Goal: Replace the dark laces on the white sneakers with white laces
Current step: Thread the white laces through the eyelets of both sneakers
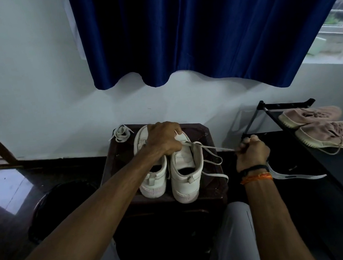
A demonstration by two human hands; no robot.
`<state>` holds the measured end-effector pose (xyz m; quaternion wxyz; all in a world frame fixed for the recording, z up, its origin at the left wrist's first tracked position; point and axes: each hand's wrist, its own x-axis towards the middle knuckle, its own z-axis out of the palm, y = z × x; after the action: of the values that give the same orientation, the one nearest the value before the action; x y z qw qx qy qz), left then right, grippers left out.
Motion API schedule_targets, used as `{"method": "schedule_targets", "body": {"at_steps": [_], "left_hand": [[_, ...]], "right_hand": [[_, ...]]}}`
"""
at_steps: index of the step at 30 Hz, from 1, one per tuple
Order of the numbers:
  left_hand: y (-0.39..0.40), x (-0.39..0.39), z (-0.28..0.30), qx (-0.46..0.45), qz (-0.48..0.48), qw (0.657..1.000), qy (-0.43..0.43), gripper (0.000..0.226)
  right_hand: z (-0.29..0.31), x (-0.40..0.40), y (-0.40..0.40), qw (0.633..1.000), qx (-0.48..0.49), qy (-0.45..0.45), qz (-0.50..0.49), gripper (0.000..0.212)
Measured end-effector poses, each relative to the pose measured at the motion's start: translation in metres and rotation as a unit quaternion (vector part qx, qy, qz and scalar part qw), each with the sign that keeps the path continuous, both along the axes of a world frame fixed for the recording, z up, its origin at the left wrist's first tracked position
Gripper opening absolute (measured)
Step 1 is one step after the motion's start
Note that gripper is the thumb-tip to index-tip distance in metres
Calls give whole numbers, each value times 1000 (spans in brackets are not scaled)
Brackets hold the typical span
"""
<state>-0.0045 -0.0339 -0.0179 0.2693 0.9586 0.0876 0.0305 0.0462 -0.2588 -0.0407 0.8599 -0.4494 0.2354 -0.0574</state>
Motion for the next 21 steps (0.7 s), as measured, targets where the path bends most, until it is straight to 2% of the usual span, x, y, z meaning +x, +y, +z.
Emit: {"method": "schedule_targets", "body": {"at_steps": [2,3,6,9,11,12,14,17,19,21], "left_hand": [[2,-1,-2,22,21,1000,5,53],[2,-1,-2,29,28,999,6,53],[-5,-7,2,59,39,997,-16,43],[-23,-31,-1,97,13,992,-82,27],[-40,-54,-14,124,-40,980,-148,30],[-49,-64,-21,124,-66,973,-183,36],[-64,-77,-37,139,-99,960,-220,50],[-75,-87,-43,205,-89,955,-193,62],[-77,-90,-45,233,-90,951,-183,55],[-79,-92,-45,244,-77,949,-184,49]], "right_hand": [[-4,1,-13,985,-173,-13,3,22],[-6,-1,-16,961,-271,-34,29,17],[-2,-14,-4,839,-490,-106,209,8],[2,-17,19,722,-586,-135,344,11],[6,-15,30,651,-633,-136,396,15],[5,-14,33,632,-645,-139,407,17],[5,-12,36,625,-650,-151,404,18],[4,-13,37,637,-640,-151,401,18],[7,-15,34,665,-626,-144,382,22],[10,-18,27,723,-590,-128,336,27]]}}
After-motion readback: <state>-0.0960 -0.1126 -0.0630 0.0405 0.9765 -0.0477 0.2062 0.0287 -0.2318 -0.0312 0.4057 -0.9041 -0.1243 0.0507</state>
